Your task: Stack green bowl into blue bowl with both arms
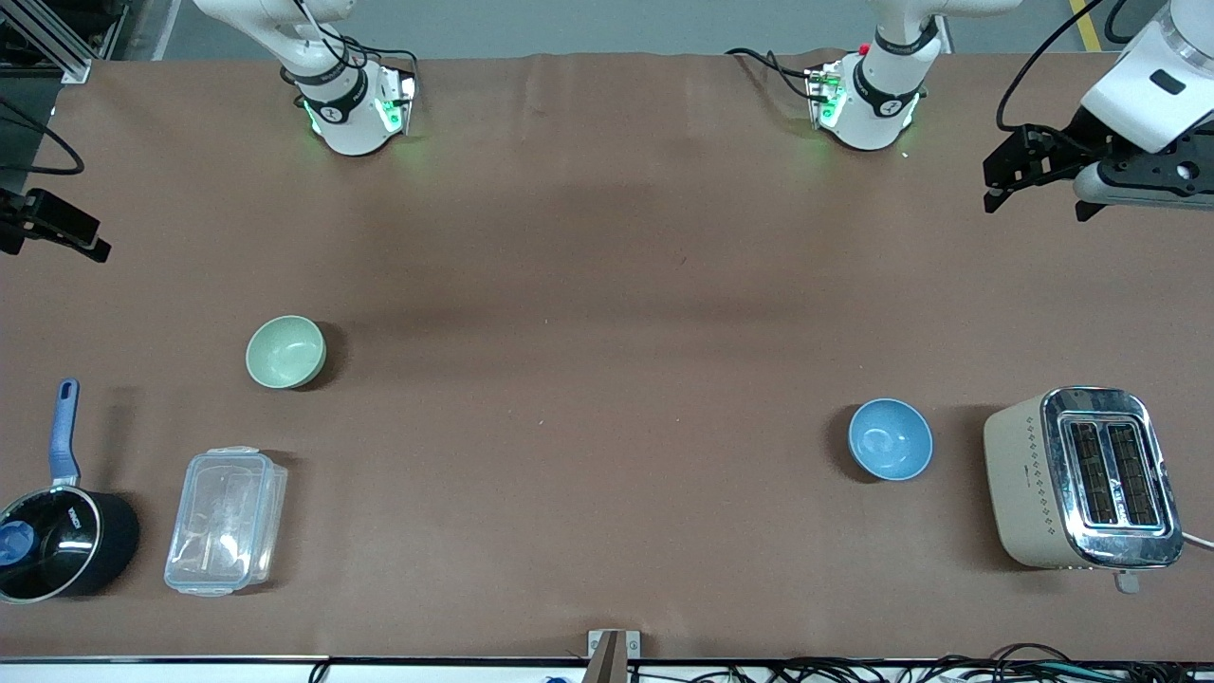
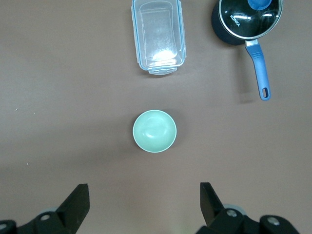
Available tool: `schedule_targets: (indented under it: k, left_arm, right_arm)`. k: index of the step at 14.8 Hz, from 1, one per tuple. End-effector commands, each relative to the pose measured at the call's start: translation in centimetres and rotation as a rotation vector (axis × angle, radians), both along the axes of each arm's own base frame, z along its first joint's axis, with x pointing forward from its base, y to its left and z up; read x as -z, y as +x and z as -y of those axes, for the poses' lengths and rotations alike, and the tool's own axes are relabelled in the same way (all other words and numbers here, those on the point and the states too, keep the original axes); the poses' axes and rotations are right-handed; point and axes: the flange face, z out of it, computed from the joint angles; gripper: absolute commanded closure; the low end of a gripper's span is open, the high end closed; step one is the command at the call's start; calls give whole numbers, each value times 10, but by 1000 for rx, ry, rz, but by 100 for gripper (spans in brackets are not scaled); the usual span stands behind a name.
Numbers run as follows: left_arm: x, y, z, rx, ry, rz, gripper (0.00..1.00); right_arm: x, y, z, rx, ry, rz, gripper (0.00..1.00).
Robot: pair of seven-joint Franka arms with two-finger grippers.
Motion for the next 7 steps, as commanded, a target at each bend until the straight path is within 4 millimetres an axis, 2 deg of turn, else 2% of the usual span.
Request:
schedule_targets:
  k: [1, 3, 4, 5, 7]
  left_arm:
    - [-5, 4, -6, 1, 20, 1, 0]
    - [0, 14, -6, 1, 37, -10, 0]
    - [8, 25, -10, -6, 37, -23, 0]
    - [20, 38, -15, -15, 38, -41, 0]
    - [57, 62, -26, -38, 35, -101, 0]
  right_arm:
    - [-1, -8, 0, -1, 12, 7, 0]
    - [-1, -8, 0, -1, 12, 7, 0]
    - [-1, -8, 0, -1, 12, 7, 0]
    - [0, -8, 0, -3, 13, 6, 0]
    - [4, -6, 1, -6, 14, -3, 0]
